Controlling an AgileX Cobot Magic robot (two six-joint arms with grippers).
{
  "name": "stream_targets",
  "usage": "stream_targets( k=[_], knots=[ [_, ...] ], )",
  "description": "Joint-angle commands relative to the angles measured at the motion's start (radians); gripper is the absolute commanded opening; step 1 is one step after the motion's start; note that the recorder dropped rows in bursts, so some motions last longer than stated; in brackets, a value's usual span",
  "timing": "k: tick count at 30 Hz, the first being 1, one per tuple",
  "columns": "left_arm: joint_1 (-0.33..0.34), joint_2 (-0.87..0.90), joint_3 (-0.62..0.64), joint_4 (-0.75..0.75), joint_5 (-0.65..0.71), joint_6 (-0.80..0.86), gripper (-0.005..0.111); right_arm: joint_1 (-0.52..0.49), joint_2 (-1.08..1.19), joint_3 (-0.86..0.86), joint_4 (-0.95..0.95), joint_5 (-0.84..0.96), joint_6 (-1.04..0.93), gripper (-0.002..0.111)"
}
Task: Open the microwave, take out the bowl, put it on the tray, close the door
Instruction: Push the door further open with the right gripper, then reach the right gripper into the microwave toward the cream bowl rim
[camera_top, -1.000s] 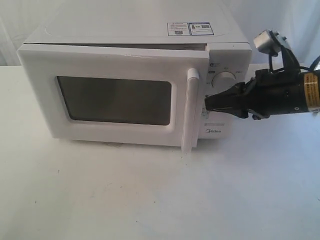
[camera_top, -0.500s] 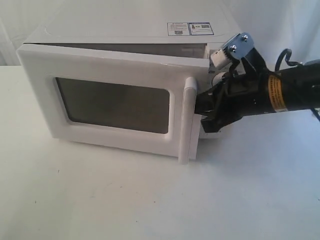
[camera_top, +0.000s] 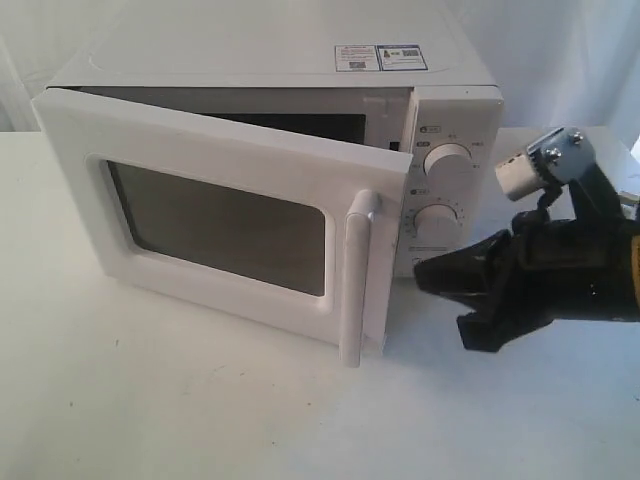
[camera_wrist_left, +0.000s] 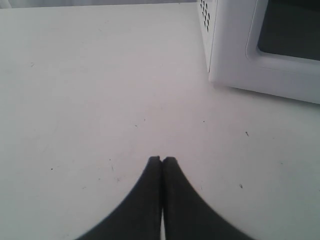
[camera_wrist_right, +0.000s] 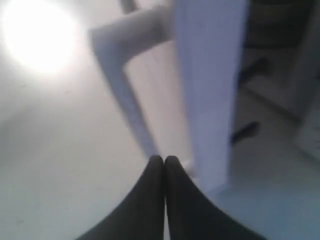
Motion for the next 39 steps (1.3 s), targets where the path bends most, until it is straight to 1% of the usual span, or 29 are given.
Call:
stream_targets(
  k=[1,3,5,7,10,13,16,19,26,30,35,39],
  knots=[
    [-0.005,-0.004,0.004,-0.008,-0.005,0.0,0.0,-0.005,-0.019,-0.015,0.011,0.352,0.005,0.0],
    [-0.005,-0.004,0.004,-0.008,-0.005,0.0,0.0,-0.005,0.003,-0.047,0.011,0.353,0.005,0.0],
    [-0.005,-0.004,0.004,-0.008,-0.005,0.0,0.0,0.0,0.042,-0.094,0.011,0.265,0.003,0.0],
    [-0.005,-0.004,0.004,-0.008,-0.005,0.0,0.0,0.023,0.088,-0.142,0.011,0.17,-0.013,0.0],
    [-0.005,-0.004,0.004,-0.008,-0.005,0.0,0.0,0.068,0.145,-0.199,0.027,0.159,-0.063,0.0],
    [-0.005,-0.004,0.004,-0.008,-0.005,0.0,0.0,0.108,0.181,-0.243,0.027,0.087,-0.063,0.0],
    [-0.005,-0.004,0.004,-0.008,-0.005,0.0,0.0,0.14,0.188,-0.25,0.011,0.009,-0.054,0.0],
    [-0.005,-0.004,0.004,-0.008,-0.005,0.0,0.0,0.158,0.176,-0.24,0.011,-0.129,-0.048,0.0],
    [-0.005,-0.004,0.004,-0.008,-0.005,0.0,0.0,0.169,0.158,-0.235,0.011,-0.359,-0.05,0.0],
    [-0.005,-0.004,0.004,-0.008,-0.005,0.0,0.0,0.215,0.162,-0.235,0.011,-0.342,-0.045,0.0],
    [-0.005,-0.004,0.004,-0.008,-0.005,0.0,0.0,0.33,0.192,-0.235,0.011,-0.29,-0.043,0.0],
    [-0.005,-0.004,0.004,-0.008,-0.005,0.0,0.0,0.408,0.212,-0.235,0.011,-0.178,-0.043,0.0]
  ],
)
